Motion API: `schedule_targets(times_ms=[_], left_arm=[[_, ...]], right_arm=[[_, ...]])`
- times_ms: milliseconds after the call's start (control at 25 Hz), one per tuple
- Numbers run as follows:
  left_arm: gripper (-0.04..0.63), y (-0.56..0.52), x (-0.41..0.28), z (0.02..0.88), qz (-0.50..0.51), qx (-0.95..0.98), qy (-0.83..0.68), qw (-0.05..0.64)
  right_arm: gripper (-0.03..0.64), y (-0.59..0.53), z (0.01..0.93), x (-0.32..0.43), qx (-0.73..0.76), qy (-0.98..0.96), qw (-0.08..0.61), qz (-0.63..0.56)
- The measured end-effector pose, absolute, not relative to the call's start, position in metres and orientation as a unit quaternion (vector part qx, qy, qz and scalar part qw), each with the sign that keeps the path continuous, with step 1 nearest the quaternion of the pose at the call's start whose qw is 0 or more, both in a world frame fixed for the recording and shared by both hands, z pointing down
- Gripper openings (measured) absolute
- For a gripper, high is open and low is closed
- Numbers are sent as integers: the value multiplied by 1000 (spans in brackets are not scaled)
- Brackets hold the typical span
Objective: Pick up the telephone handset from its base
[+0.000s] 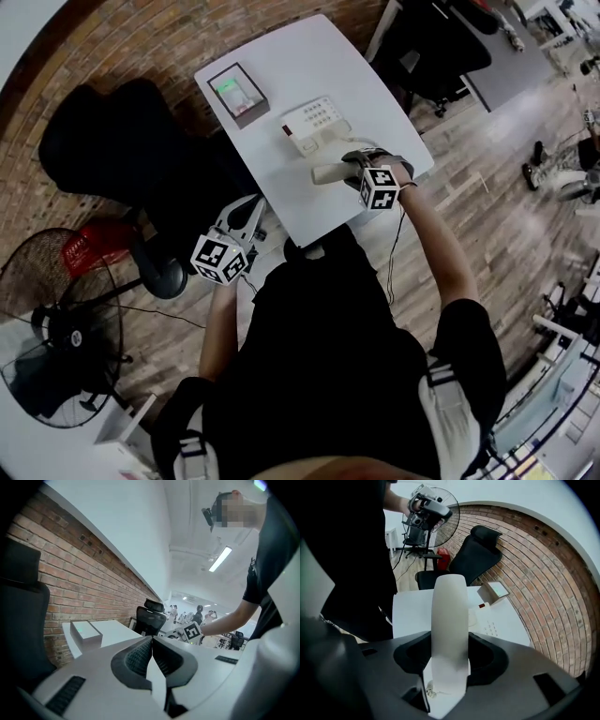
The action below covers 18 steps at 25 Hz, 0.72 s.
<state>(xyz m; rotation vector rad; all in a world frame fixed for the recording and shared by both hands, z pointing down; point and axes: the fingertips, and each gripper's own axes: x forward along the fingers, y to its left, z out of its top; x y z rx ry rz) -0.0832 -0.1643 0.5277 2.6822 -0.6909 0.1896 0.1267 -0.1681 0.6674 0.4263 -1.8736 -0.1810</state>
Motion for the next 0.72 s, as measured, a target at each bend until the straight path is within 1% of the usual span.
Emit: schedule_targets(times_ms=[480,720], left_arm=[[19,-132,-79,530,82,965,-184,166],[20,-122,-75,535,83,968,-166,168]], right_arm=[[206,-104,661,127,311,-795,521,-20],[206,-88,650,127,381,-792,477,4]])
